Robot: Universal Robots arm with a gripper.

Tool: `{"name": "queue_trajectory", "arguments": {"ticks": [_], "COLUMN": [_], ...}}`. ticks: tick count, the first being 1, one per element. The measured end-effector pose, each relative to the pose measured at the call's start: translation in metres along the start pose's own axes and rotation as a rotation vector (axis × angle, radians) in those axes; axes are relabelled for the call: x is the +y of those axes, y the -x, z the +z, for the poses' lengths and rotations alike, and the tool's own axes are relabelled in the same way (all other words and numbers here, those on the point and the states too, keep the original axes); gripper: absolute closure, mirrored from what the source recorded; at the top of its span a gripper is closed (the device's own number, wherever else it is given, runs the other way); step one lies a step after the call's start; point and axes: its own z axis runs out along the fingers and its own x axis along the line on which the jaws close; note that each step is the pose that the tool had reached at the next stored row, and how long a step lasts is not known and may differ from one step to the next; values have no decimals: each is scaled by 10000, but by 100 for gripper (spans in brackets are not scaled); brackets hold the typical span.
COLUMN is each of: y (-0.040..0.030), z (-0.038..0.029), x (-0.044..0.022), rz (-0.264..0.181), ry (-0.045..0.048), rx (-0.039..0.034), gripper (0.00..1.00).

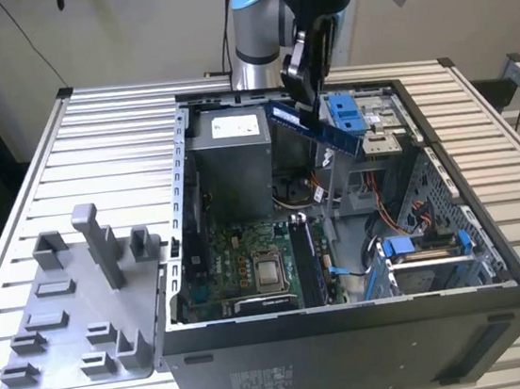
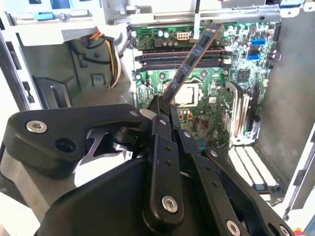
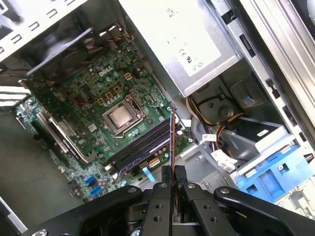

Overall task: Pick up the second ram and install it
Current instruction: 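Insert the second ram into the second slot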

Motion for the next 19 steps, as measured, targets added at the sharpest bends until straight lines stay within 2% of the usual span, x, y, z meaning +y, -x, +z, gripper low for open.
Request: {"name": "queue_trajectory", "arguments": {"ticks": [19], "y": [-1], "z": [18], "x": [0], "rz": [2825], "ry": [-103], "rx": [12], "gripper": [86]}}
